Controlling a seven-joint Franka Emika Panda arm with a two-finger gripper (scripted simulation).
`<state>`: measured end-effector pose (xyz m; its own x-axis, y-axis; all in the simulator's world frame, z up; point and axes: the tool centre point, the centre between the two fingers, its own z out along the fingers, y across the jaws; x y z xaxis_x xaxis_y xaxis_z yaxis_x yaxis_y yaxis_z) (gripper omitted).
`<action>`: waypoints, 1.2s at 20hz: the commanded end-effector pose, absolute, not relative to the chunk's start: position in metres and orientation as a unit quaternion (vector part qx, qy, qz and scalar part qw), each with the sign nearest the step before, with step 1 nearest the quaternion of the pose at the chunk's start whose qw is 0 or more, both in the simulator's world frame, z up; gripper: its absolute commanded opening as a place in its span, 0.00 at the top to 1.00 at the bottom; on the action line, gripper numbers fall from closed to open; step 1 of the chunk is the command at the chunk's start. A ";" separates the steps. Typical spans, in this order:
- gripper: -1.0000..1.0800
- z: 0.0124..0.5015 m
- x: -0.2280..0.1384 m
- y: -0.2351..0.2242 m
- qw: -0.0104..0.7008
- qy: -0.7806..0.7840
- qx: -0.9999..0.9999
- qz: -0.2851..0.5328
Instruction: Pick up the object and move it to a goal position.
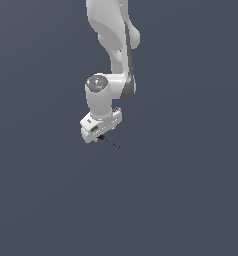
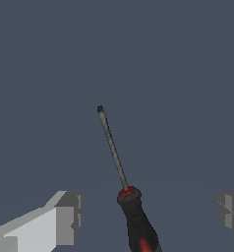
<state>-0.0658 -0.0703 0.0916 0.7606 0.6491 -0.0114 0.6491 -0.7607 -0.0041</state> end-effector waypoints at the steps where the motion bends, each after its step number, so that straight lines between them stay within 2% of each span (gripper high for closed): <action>1: 0.04 0.086 -0.072 -0.074 0.000 0.376 0.927 -0.005; 12: 0.04 0.070 -0.092 -0.083 0.000 0.474 0.881 -0.001; 24: 0.04 0.065 -0.097 -0.086 0.000 0.500 0.866 0.000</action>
